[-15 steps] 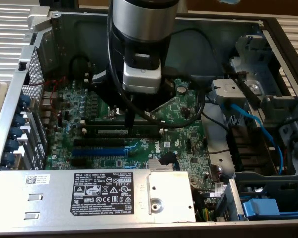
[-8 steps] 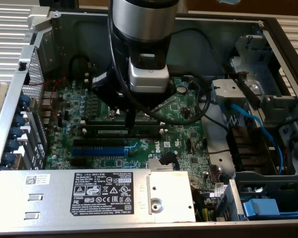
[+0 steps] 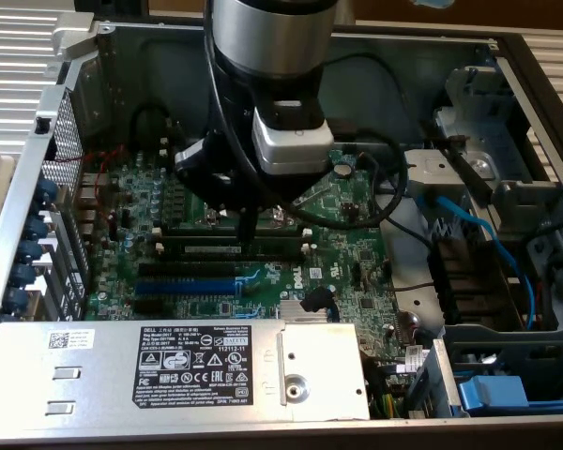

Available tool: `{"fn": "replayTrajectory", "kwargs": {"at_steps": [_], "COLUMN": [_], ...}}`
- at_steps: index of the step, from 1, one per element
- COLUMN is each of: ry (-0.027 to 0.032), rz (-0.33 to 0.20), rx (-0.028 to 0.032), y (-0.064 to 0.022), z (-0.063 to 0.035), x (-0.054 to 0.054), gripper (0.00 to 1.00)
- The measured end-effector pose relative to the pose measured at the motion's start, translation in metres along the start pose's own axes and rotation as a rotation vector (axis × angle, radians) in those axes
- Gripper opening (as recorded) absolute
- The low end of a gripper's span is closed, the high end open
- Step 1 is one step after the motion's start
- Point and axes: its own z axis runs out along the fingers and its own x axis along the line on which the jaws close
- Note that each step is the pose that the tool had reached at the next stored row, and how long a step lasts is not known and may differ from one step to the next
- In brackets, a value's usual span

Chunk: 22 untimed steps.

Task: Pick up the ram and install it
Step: 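Press down the ram until it locks into place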

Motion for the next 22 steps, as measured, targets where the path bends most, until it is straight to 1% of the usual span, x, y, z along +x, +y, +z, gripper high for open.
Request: {"fn": "replayTrajectory", "kwargs": {"at_steps": [22], "ry": [0.0012], "rz": [-0.394], "rx": [-0.0264], "y": [0.0], "z": [-0.0003], "x": [0.0], "gripper": [0.11]}}
